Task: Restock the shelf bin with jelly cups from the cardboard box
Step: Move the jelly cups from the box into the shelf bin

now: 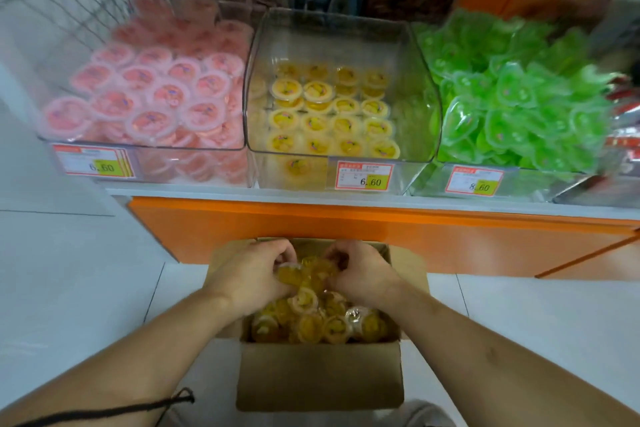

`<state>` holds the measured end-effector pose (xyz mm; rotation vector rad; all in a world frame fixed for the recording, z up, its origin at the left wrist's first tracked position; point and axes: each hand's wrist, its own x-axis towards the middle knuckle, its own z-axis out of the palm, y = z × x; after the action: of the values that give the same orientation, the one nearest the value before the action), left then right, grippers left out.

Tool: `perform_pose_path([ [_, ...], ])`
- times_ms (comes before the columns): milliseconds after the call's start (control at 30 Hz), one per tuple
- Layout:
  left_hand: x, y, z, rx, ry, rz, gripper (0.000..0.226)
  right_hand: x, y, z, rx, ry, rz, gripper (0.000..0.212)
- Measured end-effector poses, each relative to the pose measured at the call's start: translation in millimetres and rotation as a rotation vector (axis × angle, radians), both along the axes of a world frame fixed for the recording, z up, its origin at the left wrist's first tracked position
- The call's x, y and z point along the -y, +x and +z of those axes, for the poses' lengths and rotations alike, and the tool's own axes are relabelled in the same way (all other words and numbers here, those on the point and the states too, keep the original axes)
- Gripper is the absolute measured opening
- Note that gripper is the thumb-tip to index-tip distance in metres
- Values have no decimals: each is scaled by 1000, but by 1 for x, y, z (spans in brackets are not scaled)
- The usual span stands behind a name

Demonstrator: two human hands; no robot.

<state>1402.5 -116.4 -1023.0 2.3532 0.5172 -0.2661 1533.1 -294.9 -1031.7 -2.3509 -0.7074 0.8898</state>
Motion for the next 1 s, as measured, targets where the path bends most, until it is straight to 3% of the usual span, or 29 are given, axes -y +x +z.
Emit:
perform_pose_path([
  [167,1,-2,74,140,-56,-31,34,7,0,81,-10,72,32,32],
  [267,6,-6,122,257,-109,-25,35,16,-7,131,-129,218,8,37],
  [367,12,-9,152,382,-180,-38,38,21,-17,162,-128,343,6,37],
  [533,9,-7,166,470,-272,28,45,14,-23,182,-122,496,-22,36],
  [733,-9,5,178,482,-404,64,38,3,-4,190,-77,520,-50,39],
  [933,-14,26,186,495,-332,85,41,-10,13,199,28,527,-66,40],
  [1000,-12,34,189,514,-325,108,52,-9,20,205,105,498,-78,40],
])
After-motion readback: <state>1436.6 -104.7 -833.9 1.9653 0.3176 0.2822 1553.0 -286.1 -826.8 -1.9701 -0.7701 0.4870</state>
